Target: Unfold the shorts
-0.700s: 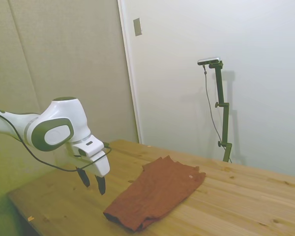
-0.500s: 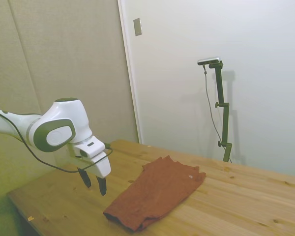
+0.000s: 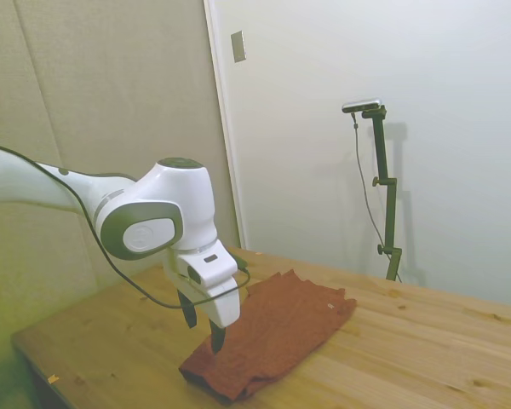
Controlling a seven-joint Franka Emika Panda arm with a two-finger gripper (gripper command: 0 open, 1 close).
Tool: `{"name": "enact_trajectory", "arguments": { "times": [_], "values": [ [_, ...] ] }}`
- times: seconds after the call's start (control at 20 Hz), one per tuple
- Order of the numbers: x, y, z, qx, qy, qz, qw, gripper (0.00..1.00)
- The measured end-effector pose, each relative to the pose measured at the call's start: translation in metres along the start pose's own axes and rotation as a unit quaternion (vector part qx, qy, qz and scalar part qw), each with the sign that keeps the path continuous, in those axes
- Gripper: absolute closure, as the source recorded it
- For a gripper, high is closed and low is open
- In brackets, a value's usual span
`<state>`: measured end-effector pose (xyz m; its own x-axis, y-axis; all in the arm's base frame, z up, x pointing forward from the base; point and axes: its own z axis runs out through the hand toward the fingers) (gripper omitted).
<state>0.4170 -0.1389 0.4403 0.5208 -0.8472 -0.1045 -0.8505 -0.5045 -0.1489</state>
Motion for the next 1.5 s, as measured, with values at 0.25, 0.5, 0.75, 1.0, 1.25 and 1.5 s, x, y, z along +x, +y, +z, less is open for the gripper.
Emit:
{"name": "enact_trajectory", "arguments": {
  "times": [0.25,0.5,0.75,1.0,1.25,1.5],
  "values": [
    [0.043,0.049,0.002,0.039,-0.053,0.01,0.9978,0.0],
    [0.08,0.064,0.023,0.032,-0.096,0.018,0.9947,0.0],
    [0.096,0.072,0.038,0.048,-0.131,0.011,0.9902,0.0],
    [0.106,0.069,0.058,0.056,-0.173,-0.01,0.9833,0.0],
    [0.105,0.061,0.072,0.057,-0.205,-0.042,0.9762,1.0],
    [0.104,0.055,0.082,0.054,-0.214,-0.072,0.9727,1.0]
  ]
}}
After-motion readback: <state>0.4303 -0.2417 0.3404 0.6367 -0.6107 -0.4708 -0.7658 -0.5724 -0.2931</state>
